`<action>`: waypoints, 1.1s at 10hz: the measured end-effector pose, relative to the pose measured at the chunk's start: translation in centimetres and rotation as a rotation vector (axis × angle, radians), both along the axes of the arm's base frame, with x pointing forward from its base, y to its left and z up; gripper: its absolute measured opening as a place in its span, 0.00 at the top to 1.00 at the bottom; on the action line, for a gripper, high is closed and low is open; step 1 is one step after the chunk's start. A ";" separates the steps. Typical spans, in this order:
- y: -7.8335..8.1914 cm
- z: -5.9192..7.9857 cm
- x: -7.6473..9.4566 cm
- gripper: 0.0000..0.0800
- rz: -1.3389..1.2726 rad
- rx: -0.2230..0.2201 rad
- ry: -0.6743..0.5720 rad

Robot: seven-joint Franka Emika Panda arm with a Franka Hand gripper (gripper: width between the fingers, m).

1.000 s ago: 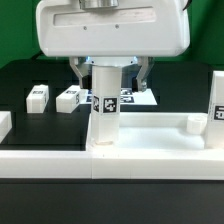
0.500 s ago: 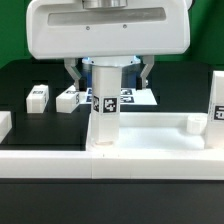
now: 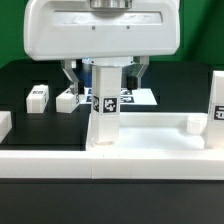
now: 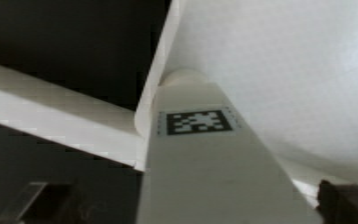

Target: Assemble desk

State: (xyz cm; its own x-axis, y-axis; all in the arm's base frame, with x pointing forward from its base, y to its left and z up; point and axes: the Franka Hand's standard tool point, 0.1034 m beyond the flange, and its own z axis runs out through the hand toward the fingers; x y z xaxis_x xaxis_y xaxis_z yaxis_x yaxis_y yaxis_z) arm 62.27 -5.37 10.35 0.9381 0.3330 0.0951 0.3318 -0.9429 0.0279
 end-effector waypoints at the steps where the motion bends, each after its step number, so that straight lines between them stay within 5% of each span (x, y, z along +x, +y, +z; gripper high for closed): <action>1: 0.0 0.0 0.0 0.32 -0.002 0.000 0.000; 2: 0.0 0.0 0.0 0.32 -0.002 0.000 0.000; 3: 0.0 0.0 0.0 0.55 -0.002 0.000 0.000; 4: 0.0 0.0 0.0 0.64 -0.002 0.000 0.000; 8: -0.2 0.0 -0.1 0.64 -0.053 0.012 0.011; 11: -0.4 -0.1 -0.2 0.64 -0.421 0.078 0.008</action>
Offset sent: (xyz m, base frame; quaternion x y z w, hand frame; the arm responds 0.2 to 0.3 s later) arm 0.0000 0.0000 0.0000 0.0000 0.0000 0.0000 1.0000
